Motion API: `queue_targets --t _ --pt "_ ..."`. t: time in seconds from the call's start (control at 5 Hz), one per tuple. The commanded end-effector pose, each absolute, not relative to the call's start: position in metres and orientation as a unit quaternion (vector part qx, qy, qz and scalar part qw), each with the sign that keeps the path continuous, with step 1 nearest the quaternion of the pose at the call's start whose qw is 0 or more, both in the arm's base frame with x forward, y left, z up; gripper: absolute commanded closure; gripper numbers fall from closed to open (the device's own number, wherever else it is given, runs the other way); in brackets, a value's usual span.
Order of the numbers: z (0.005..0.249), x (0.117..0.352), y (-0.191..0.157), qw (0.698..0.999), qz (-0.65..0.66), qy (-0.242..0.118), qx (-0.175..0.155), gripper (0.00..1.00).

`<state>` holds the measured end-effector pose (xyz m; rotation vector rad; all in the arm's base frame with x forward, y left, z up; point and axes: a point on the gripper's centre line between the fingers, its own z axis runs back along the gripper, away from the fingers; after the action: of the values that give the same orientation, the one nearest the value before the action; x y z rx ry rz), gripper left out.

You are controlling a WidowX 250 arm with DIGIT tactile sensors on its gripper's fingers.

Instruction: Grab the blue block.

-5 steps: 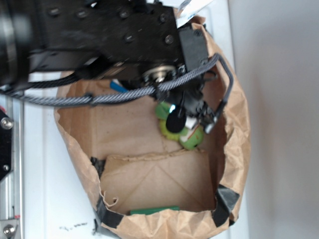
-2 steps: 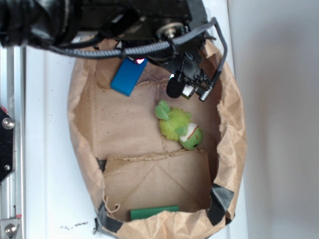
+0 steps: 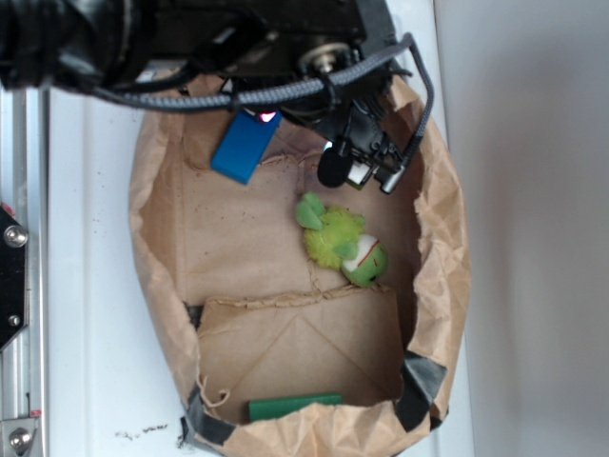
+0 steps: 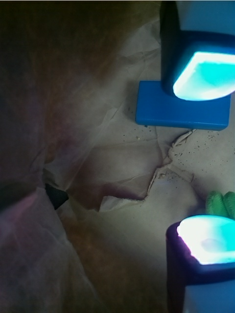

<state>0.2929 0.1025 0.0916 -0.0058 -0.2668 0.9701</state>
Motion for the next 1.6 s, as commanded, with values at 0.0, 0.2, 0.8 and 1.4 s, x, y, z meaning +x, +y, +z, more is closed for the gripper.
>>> queue_targets --t 0.0,0.2,0.8,1.4 --pt "0.087 0.280 0.136 0.868 0.474 -0.145 0.039 0.00" --pt "0.066 0.258 0.140 0.874 0.463 -0.134 0.056 0.00" --pt "0.071 0.232 0.130 0.897 0.426 -0.110 0.037 0.00" --pt "0.054 0.255 0.134 0.883 0.450 -0.122 0.047 0.00"
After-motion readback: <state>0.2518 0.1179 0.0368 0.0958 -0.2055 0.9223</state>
